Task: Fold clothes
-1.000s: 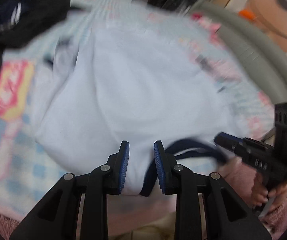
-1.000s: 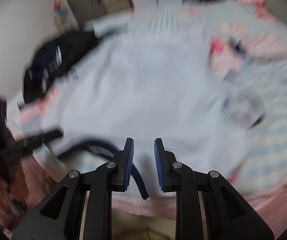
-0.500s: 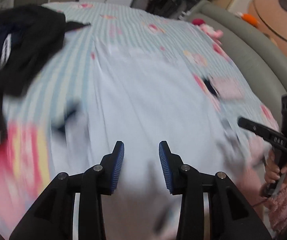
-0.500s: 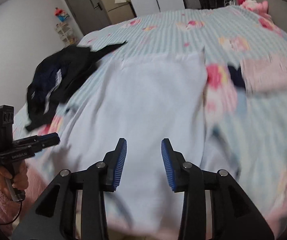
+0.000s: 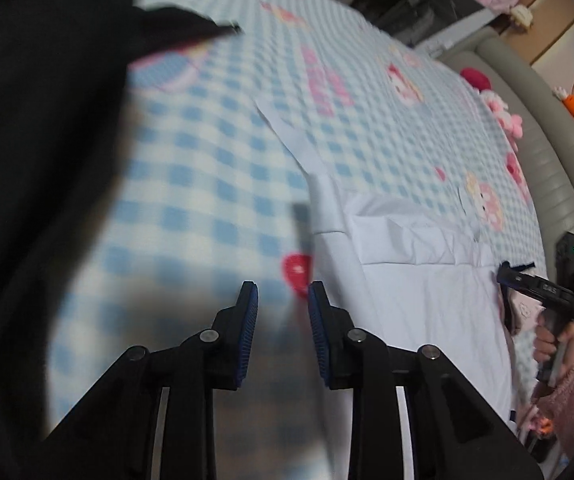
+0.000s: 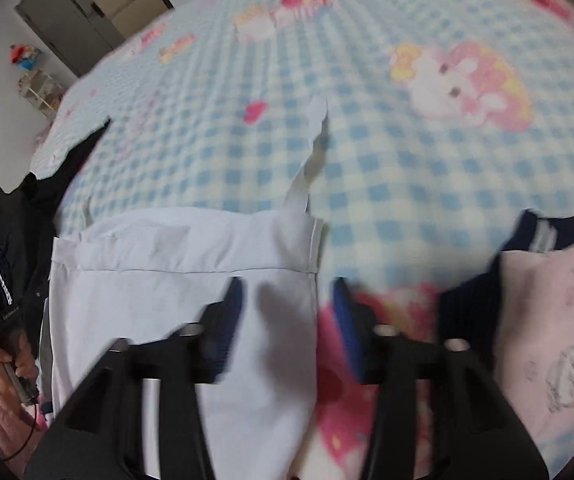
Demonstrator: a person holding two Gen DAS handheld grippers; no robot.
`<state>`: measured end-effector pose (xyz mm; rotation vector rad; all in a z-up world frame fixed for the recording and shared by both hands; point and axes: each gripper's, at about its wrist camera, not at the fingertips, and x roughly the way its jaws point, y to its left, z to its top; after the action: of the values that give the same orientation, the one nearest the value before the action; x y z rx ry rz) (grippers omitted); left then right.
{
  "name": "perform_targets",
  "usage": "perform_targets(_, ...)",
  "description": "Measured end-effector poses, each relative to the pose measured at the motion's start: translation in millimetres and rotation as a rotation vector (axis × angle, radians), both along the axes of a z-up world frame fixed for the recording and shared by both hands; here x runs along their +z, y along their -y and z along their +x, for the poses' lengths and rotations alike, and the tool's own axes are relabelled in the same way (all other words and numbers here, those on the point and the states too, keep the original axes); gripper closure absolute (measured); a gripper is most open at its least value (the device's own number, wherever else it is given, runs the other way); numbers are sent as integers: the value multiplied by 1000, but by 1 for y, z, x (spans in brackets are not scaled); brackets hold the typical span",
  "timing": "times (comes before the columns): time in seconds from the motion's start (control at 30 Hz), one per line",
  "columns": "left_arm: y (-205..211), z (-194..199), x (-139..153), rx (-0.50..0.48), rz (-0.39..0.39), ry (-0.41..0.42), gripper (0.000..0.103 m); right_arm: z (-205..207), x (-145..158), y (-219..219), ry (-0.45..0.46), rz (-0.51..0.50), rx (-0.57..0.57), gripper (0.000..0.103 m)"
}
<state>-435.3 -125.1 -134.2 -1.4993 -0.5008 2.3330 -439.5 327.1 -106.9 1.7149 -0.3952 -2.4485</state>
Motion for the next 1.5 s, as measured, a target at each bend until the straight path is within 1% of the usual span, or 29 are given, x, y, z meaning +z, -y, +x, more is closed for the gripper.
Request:
perform_targets(0.07,-14,-8,8,-35,-5,-1,75,-8,-8,9,44,31,22,45)
perform_targets(0.17,-27,-16,24,-56,1,-5,74,-11,-10,23,69,104,31,44)
perform_targets(0.2,-29,-18,28,-68,3,-11,72,-12,-9,26,69,108,27,44)
perform_targets(0.23,-31,-21,32,-86,5,-15,67,-14,-9,28,66,116,23,44)
perform_targets(0.27,-35,-25,31,-108,-6,-11,65,-15,-8,30,63,124,18,42)
perform_targets(0.3,-39,-30,30,-134,-22,-2,63,-18,-10,32,66,132,21,37)
perform_targets(0.33,-39,-36,27,-147,-40,11,63,-21,-14,35,73,141,29,36)
perform_targets(0.4,-38,-45,18,-147,-34,47,64,-28,-21,39,88,158,46,35)
perform_targets(0.43,-37,-49,13,-146,-28,65,68,-31,-23,40,86,158,49,37)
perform_targets(0.5,-33,-54,8,-137,-12,89,76,-34,-22,38,67,129,42,69)
perform_targets(0.53,-28,-54,10,-127,-1,91,76,-35,-20,36,67,114,37,73)
perform_targets(0.6,-19,-54,13,-109,12,94,76,-35,-14,32,59,79,32,87)
perform_targets(0.7,-10,-58,9,-106,-8,119,69,-31,-6,24,51,59,36,87)
perform_targets(0.77,-10,-63,1,-117,12,143,69,-31,-6,21,56,54,44,84)
perform_targets(0.8,-11,-66,-3,-126,25,151,72,-32,-7,21,58,58,54,82)
perform_targets(0.83,-14,-68,0,-135,7,140,88,-34,-8,21,61,63,64,82)
perform_targets(0.87,-19,-70,6,-143,-25,123,97,-35,-9,21,63,67,74,90)
perform_targets(0.9,-23,-72,12,-151,-57,105,97,-34,-5,22,48,60,86,94)
perform_targets(0.93,-28,-73,18,-159,-88,88,97,-31,2,23,19,44,100,95)
perform_targets(1.03,-25,-86,37,-142,-103,70,97,-30,33,8,-64,-51,79,95)
perform_targets(1.1,-21,-105,28,-129,-125,93,96,-38,39,-10,-85,-122,32,95)
perform_targets(1.23,-24,-136,-26,-123,-123,224,89,-68,-25,-33,48,-126,-57,95)
perform_targets(1.3,-19,-139,-33,-96,-78,242,87,-75,-52,-36,112,-122,-86,95)
perform_targets(1.33,-15,-137,-28,-79,-48,227,77,-74,-48,-36,103,-119,-89,95)
perform_targets(1.37,-11,-133,-23,-73,-15,205,66,-73,-41,-36,85,-110,-91,90)
perform_targets(1.4,-8,-127,-19,-88,19,185,41,-70,-33,-36,62,-105,-86,80)
perform_targets(1.43,-7,-121,-19,-105,37,184,36,-67,-25,-36,42,-105,-68,74)
perform_targets(1.47,-8,-116,-20,-119,47,190,35,-65,-23,-35,41,-116,-44,64)
perform_targets(1.5,-11,-112,-23,-131,31,199,43,-64,-22,-34,51,-134,-20,62)
